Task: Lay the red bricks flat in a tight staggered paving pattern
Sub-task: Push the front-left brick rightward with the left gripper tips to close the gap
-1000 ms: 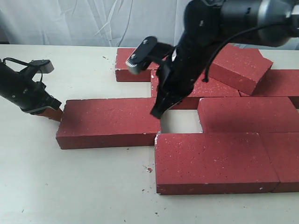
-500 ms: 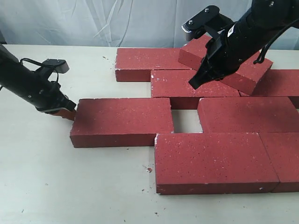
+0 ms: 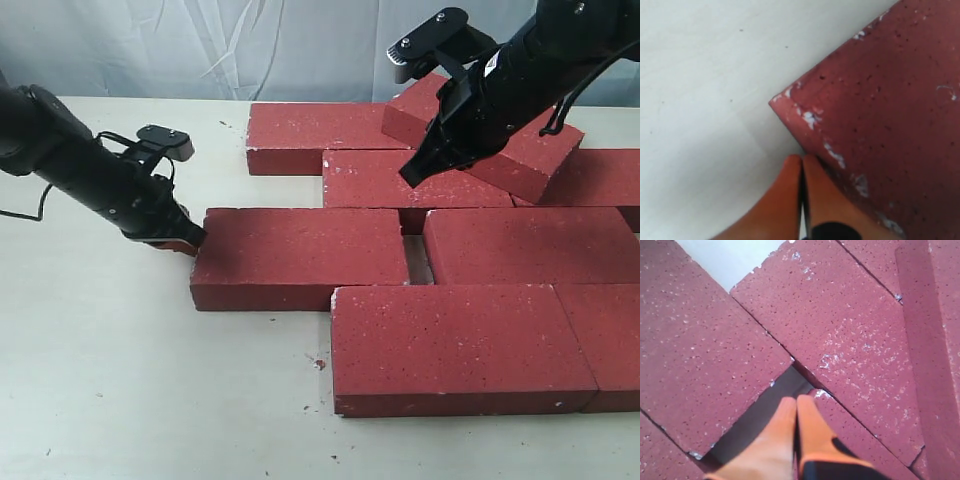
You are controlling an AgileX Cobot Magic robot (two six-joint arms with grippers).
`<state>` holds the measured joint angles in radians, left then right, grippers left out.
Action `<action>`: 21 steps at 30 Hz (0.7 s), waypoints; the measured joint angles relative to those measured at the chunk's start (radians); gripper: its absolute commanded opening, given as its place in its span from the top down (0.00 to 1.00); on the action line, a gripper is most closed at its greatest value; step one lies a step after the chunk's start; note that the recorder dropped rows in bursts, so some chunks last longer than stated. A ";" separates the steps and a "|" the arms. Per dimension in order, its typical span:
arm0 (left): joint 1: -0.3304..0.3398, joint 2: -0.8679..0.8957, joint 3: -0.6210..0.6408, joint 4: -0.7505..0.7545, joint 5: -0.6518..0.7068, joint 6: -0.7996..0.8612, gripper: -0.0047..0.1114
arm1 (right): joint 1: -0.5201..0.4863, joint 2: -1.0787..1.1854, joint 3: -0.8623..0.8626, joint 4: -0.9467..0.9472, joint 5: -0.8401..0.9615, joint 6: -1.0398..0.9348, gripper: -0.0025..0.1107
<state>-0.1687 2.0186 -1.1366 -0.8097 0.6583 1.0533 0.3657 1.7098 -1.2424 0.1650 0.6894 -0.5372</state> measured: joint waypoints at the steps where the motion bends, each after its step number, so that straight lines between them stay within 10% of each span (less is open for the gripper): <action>1: -0.010 0.000 -0.002 -0.002 -0.002 0.000 0.96 | 0.000 0.000 0.000 0.000 0.000 0.000 0.99; 21: -0.101 0.000 -0.017 -0.004 -0.056 0.000 0.96 | 0.000 0.000 0.000 0.004 -0.002 0.000 0.99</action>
<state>-0.2700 2.0186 -1.1535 -0.8135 0.6025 1.0533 0.3657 1.7098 -1.2424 0.1691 0.6873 -0.5372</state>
